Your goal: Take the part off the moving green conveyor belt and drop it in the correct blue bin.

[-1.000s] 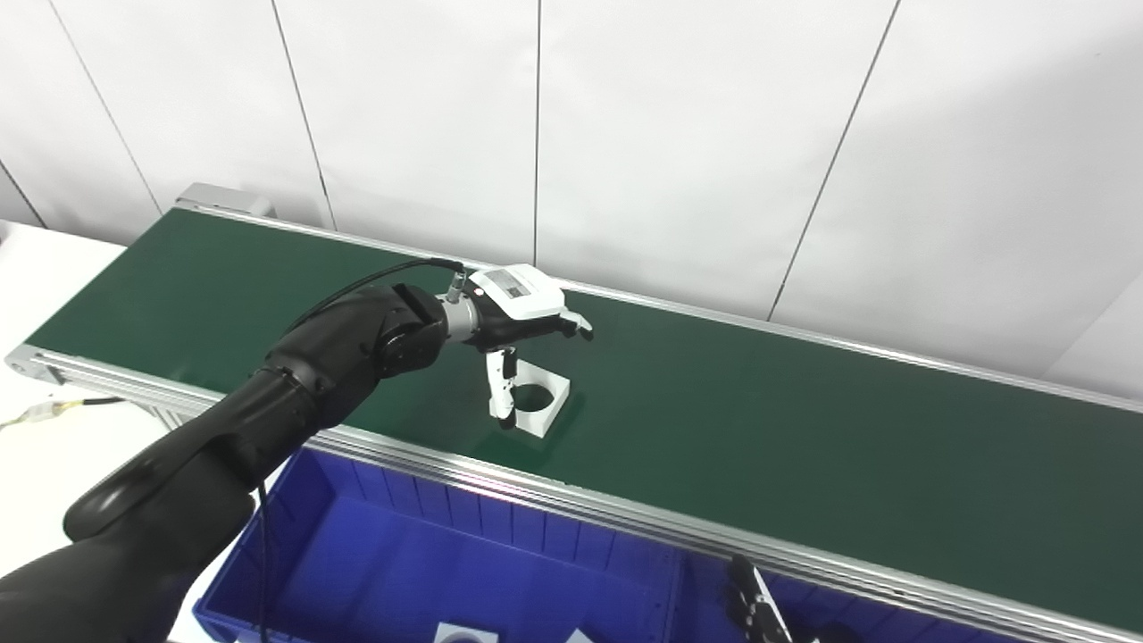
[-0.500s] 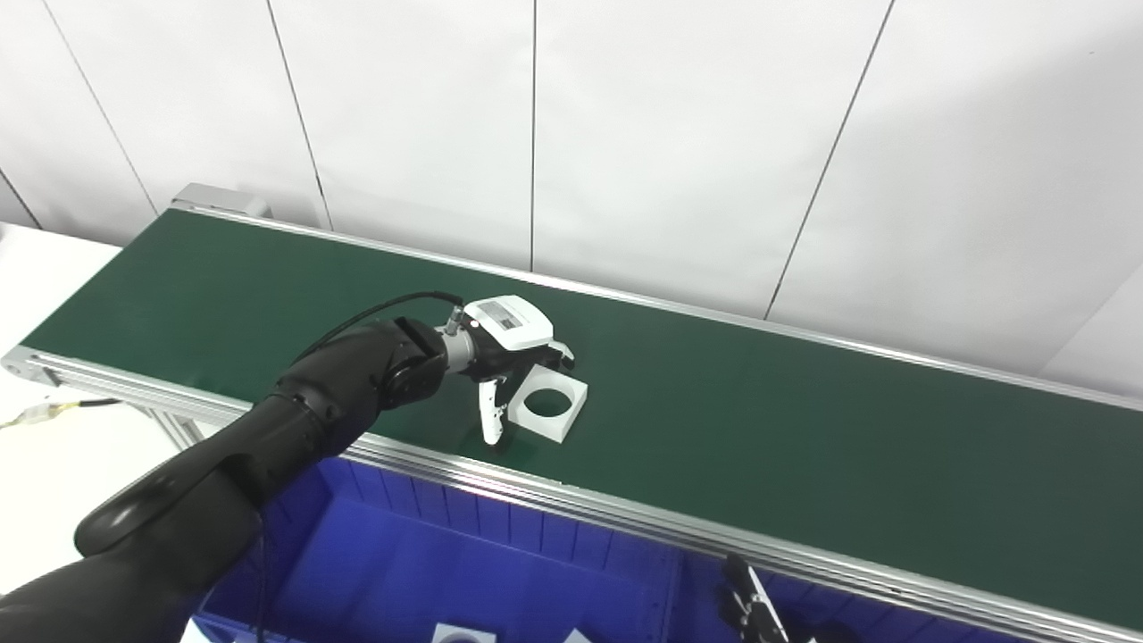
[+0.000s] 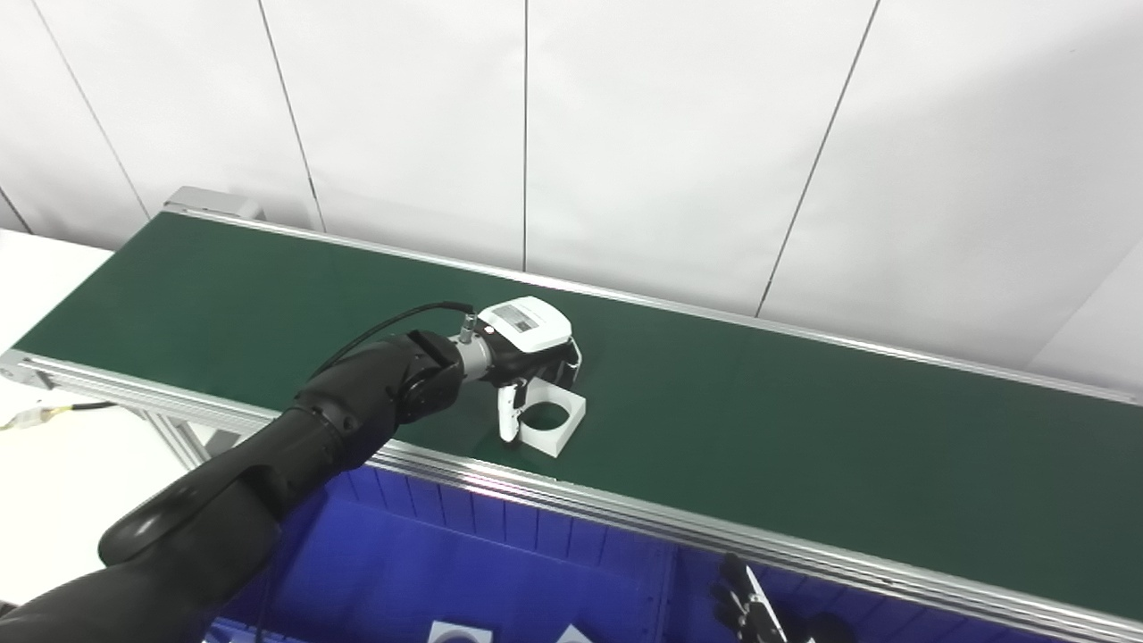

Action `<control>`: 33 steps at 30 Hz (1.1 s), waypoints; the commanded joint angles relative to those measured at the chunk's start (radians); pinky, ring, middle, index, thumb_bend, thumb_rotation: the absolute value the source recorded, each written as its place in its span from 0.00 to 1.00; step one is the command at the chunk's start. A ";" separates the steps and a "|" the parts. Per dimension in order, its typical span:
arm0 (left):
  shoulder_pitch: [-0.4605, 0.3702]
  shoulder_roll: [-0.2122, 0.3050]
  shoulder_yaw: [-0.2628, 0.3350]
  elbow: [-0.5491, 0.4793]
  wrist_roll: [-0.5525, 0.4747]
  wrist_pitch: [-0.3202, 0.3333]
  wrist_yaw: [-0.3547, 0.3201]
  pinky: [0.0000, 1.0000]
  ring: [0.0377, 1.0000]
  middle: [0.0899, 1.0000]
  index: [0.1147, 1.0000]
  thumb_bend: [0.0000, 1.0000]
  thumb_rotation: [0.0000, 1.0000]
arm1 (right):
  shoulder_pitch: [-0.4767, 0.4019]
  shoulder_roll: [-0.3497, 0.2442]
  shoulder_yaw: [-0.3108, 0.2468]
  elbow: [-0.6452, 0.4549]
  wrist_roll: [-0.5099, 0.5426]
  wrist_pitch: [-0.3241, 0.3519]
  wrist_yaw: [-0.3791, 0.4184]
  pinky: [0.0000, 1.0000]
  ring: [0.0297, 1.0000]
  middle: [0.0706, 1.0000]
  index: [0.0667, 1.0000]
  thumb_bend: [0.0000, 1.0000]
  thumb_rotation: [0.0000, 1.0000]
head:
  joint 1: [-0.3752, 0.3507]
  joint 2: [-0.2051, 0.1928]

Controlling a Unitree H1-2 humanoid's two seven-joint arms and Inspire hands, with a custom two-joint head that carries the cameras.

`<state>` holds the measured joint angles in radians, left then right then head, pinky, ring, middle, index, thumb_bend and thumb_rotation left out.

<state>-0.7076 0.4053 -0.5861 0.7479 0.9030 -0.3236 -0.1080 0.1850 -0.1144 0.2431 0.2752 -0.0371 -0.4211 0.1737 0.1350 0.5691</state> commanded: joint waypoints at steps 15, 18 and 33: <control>-0.044 0.038 0.023 -0.109 -0.011 0.044 -0.047 0.41 0.46 0.45 0.42 0.52 0.00 | -0.011 -0.004 -0.001 -0.026 0.012 -0.048 0.011 0.92 0.94 0.98 0.99 0.83 0.90 | 0.036 0.013; -0.041 0.053 0.042 -0.178 -0.021 0.047 -0.070 0.40 0.45 0.43 0.43 0.52 0.00 | -0.015 -0.006 -0.004 -0.020 0.020 -0.048 0.020 0.94 0.95 0.98 1.00 0.82 0.89 | 0.052 0.015; 0.056 0.194 0.163 -0.597 -0.138 0.021 -0.258 0.35 0.38 0.38 0.46 0.52 0.00 | -0.022 -0.029 -0.031 -0.050 0.052 -0.048 0.050 0.94 0.94 0.98 1.00 0.83 0.92 | 0.153 0.111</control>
<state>-0.6339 0.5657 -0.4501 0.1899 0.7881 -0.3054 -0.3584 0.1746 -0.1422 0.2198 0.2623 -0.0050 -0.4211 0.2090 0.2884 0.6811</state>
